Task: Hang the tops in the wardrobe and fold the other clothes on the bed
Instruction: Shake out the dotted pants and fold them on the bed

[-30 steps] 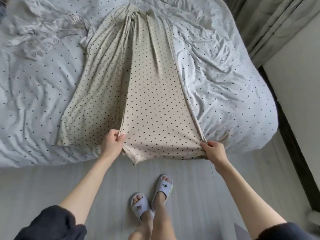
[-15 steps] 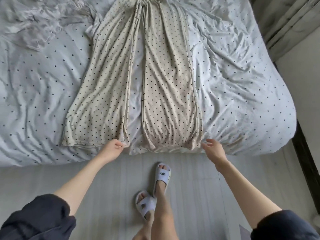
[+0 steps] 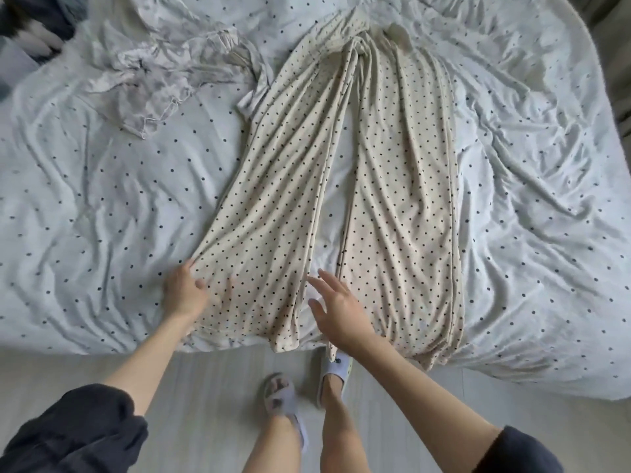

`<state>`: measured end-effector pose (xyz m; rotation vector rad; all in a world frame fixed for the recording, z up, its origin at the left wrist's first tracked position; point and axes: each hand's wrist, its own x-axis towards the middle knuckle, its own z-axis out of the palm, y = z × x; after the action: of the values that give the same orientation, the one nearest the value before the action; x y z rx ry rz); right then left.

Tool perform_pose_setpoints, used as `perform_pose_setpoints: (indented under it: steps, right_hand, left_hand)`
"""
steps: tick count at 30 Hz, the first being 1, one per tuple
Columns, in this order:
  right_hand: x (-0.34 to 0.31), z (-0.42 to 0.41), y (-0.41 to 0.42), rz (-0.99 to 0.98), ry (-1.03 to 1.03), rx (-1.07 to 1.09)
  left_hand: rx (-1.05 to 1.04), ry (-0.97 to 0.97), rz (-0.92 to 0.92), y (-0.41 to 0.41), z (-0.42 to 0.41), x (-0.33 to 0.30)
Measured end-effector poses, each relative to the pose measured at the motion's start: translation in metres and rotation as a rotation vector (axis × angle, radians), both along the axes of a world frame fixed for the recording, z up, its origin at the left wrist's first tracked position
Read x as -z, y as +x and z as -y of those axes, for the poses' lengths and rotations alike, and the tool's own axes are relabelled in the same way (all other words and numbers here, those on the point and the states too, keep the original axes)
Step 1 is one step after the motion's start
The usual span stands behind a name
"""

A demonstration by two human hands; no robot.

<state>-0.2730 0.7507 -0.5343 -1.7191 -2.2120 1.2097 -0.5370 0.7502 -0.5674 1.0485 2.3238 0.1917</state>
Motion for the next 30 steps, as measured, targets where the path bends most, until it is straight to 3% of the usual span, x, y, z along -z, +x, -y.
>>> perform_pose_setpoints:
  steps: [2,5,11,17,23,27,30]
  right_hand:
    - [0.008,-0.008,-0.024,0.042,0.037,-0.146]
    - [0.025,-0.021,-0.059,0.136,0.052,-0.276]
    - [0.044,-0.025,-0.079,0.255,-0.058,-0.221]
    - [0.017,-0.019,-0.069,-0.019,-0.263,0.067]
    - [-0.011,-0.016,-0.016,-0.521,-0.623,0.564]
    - [-0.019,-0.005,0.061,-0.700,-0.632,0.785]
    - [-0.019,0.005,0.123,-0.727,-0.618,0.874]
  left_hand:
    - [0.002,0.032,0.003,-0.016,-0.005,0.007]
    - [-0.047,0.054,0.157,-0.039,-0.014,0.015]
    - [-0.064,0.028,0.384,-0.052,-0.008,0.010]
    - [0.104,0.031,0.553,-0.033,0.002,-0.026]
    - [0.345,0.020,0.667,0.034,0.001,-0.061]
    - [0.574,0.013,0.676,0.122,0.001,-0.066]
    - [0.677,-0.029,0.681,0.192,0.007,-0.064]
